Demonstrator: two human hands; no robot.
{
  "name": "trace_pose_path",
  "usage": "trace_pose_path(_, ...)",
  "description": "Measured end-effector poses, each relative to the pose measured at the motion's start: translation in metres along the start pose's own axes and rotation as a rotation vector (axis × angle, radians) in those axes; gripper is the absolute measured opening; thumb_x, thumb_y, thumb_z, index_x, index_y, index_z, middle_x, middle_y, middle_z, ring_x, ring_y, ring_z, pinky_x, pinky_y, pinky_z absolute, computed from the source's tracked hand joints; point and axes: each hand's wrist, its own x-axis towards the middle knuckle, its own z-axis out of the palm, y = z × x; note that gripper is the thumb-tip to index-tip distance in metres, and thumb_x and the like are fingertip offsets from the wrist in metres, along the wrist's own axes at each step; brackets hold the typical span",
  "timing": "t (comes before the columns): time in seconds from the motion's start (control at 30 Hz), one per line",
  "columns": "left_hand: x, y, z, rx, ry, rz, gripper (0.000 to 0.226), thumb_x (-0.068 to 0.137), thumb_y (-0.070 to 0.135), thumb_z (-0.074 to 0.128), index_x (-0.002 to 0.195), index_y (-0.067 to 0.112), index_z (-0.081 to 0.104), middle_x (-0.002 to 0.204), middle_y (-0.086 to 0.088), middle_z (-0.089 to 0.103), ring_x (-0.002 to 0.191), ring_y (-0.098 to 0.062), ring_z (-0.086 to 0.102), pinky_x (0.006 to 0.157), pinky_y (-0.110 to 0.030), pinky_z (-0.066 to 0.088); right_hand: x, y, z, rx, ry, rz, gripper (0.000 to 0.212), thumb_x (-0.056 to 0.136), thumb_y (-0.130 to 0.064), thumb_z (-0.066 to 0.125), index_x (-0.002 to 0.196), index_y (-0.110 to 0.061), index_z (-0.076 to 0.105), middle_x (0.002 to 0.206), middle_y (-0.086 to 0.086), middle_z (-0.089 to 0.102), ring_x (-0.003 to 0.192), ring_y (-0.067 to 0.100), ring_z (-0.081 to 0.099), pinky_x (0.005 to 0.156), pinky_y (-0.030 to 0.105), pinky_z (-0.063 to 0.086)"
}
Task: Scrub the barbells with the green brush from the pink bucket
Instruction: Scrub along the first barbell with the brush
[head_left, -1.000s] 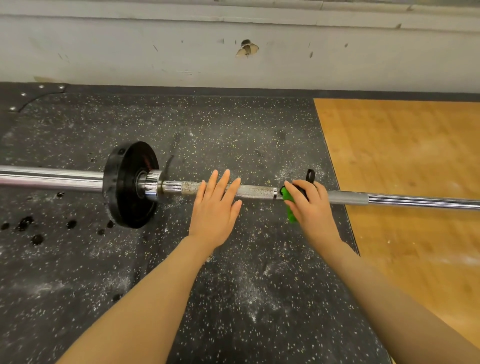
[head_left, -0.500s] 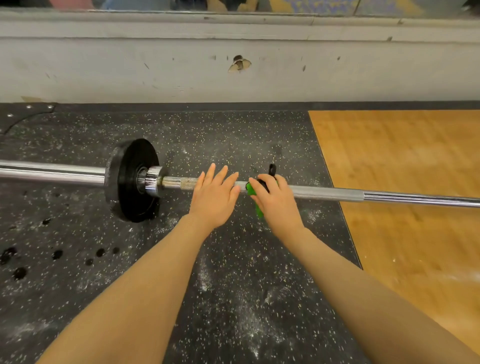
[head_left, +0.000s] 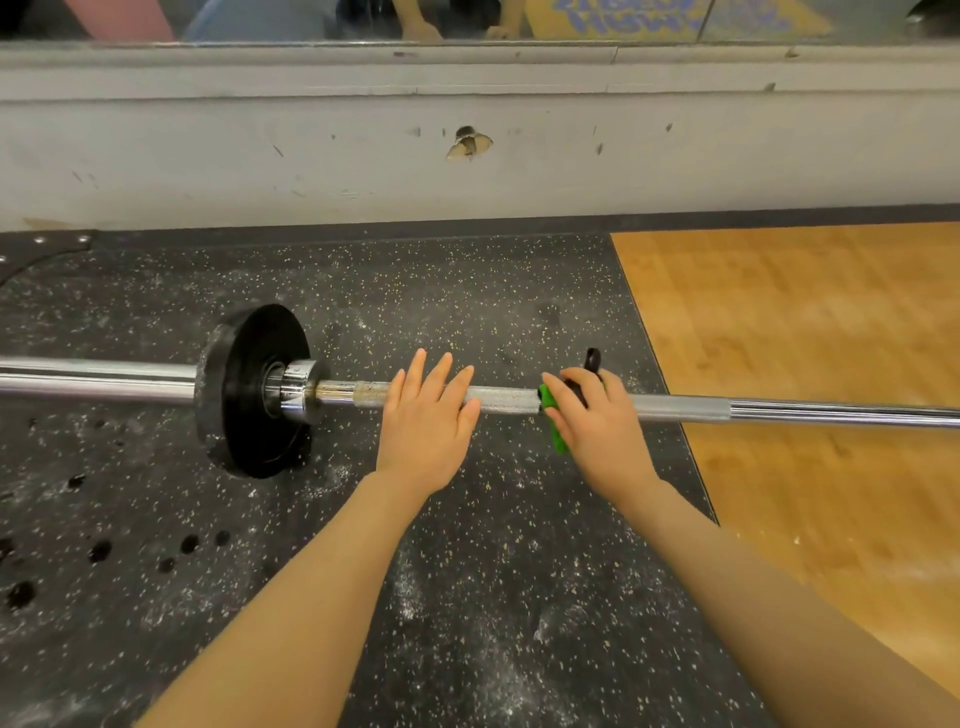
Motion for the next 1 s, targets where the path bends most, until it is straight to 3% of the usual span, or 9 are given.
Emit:
trace_pose_path(0.23,-0.003,-0.001,0.0,0.011,-0.013,0.001,0.051,0.102,0.044,0.018,0.151,0.029,0.022,0.16,0.003,0.014,0.148,-0.021,-0.003,0.118,-0.038,-0.001,-0.011,0.023,-0.012,0.001,-0.034,0.013,0.035,0.097,-0.027,0.042,0.108,-0.004,0.065,0.101,0.012,0.062,0.088,0.029,0.047,0.076,0.039,0.045)
trace_pose_path(0.4,-0.005,0.001,-0.001,0.024,-0.012,-0.012,0.051,0.103,0.043,0.019,0.15,0.026,0.028,0.158,0.001,0.021,0.148,-0.022,0.005,0.119,-0.039,0.002,-0.015,0.037,-0.028,0.054,-0.126,0.048,0.038,0.096,-0.028,0.04,0.11,-0.003,0.064,0.103,0.013,0.062,0.09,0.035,0.053,0.077,0.043,0.05)
trace_pose_path(0.5,-0.005,0.005,-0.005,0.019,-0.017,-0.034,0.053,0.102,0.044,0.015,0.144,0.023,0.04,0.151,0.0,0.038,0.144,-0.024,0.021,0.118,-0.041,0.007,-0.018,0.038,-0.04,0.134,-0.16,0.16,0.034,0.097,-0.025,0.046,0.117,-0.002,0.062,0.112,0.014,0.06,0.102,0.035,0.051,0.085,0.045,0.049)
trace_pose_path(0.6,-0.008,0.009,-0.009,0.026,-0.04,-0.054,0.047,0.103,0.041,0.021,0.14,0.023,0.044,0.147,0.001,0.043,0.142,-0.024,0.026,0.118,-0.041,0.009,-0.032,0.048,-0.063,0.177,-0.117,0.302,0.032,0.094,-0.012,0.059,0.124,-0.001,0.061,0.121,0.016,0.057,0.11,0.032,0.045,0.09,0.038,0.041)
trace_pose_path(0.73,-0.022,0.012,-0.013,0.063,-0.089,-0.089,0.053,0.102,0.046,0.015,0.146,0.025,0.037,0.154,0.001,0.033,0.145,-0.023,0.019,0.119,-0.04,0.008,-0.057,0.071,-0.084,0.14,-0.106,0.3,0.034,0.093,-0.011,0.061,0.126,-0.002,0.06,0.121,0.017,0.057,0.111,0.033,0.044,0.089,0.039,0.044)
trace_pose_path(0.87,-0.036,0.044,-0.015,0.114,-0.073,-0.044,0.056,0.101,0.046,0.013,0.153,0.027,0.014,0.161,0.0,0.008,0.148,-0.019,0.001,0.12,-0.038,0.001,-0.069,0.088,-0.084,0.136,-0.125,0.304,0.036,0.094,-0.015,0.059,0.127,-0.003,0.058,0.12,0.015,0.057,0.11,0.034,0.046,0.09,0.045,0.045)
trace_pose_path(1.0,-0.038,0.105,0.0,0.077,-0.023,0.129,0.065,0.096,0.048,0.002,0.152,0.021,0.021,0.159,0.0,0.013,0.148,-0.019,0.007,0.118,-0.036,0.002,-0.07,0.079,-0.079,0.146,-0.125,0.252,0.032,0.094,-0.02,0.057,0.12,-0.002,0.063,0.116,0.016,0.06,0.105,0.037,0.052,0.086,0.047,0.05)
